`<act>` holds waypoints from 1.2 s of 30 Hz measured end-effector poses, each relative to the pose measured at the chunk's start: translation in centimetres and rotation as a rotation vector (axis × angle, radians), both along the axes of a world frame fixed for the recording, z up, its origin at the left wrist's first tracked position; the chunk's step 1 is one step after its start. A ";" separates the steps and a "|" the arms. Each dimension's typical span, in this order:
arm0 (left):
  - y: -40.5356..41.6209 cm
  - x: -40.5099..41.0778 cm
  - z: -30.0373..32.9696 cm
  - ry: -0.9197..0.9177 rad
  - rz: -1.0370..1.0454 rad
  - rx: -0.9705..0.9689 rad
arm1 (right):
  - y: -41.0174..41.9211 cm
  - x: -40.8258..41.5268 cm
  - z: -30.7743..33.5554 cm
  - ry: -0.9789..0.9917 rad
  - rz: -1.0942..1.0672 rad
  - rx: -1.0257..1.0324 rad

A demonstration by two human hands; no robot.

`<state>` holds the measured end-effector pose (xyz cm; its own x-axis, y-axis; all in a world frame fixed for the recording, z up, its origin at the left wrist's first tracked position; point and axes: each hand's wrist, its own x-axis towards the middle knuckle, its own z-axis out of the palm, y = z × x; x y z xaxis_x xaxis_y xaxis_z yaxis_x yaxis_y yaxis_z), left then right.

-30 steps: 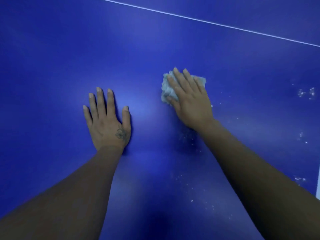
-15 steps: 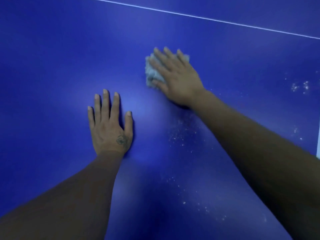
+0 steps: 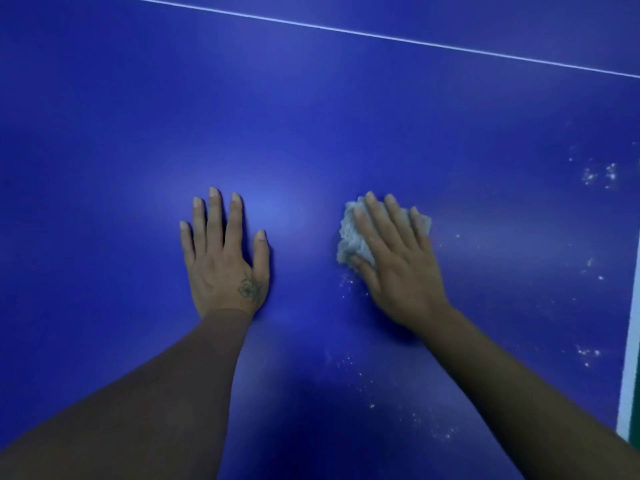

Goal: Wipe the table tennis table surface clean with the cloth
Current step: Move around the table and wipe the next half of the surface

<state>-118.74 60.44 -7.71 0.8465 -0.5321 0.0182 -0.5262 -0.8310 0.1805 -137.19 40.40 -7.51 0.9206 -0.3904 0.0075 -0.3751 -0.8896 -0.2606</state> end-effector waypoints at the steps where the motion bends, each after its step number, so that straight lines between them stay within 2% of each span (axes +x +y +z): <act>1: 0.0 0.0 0.0 -0.001 0.000 0.001 | -0.1 -0.3 -0.1 -0.006 0.049 -0.001; 3: 0.1 0.1 -0.1 0.002 -0.001 0.005 | -2.4 0.7 -0.4 -0.027 0.059 -0.017; 5: 0.1 0.1 -0.2 0.008 -0.007 0.010 | -5.4 2.4 -0.6 -0.051 -0.052 -0.025; 8: 0.3 0.1 -0.2 0.008 -0.008 0.009 | -4.8 3.3 -0.6 -0.065 -0.136 0.009; 12: 0.3 0.1 -0.1 0.011 -0.008 0.001 | 0.9 1.6 -0.1 -0.063 0.077 0.083; 16: 0.4 0.0 -0.2 0.003 -0.007 0.002 | -3.2 4.4 -0.4 -0.063 0.193 0.031; 22: 0.3 0.0 -0.4 0.008 -0.004 0.009 | -15.6 10.9 -0.5 -0.005 0.017 0.032; 26: 0.3 0.0 -0.6 0.000 -0.003 0.003 | -19.4 9.8 0.6 0.046 -0.183 0.060; 29: 0.3 0.0 -0.6 0.008 0.003 0.000 | -17.7 7.0 0.7 0.043 -0.302 0.094; 36: 0.3 0.0 -0.3 0.021 0.000 -0.004 | -4.4 -0.7 0.6 -0.008 -0.294 0.088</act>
<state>-118.77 60.71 -8.02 0.8465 -0.5324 0.0030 -0.5227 -0.8300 0.1947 -137.87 35.96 -6.95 0.7683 -0.6394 -0.0311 -0.6106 -0.7173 -0.3357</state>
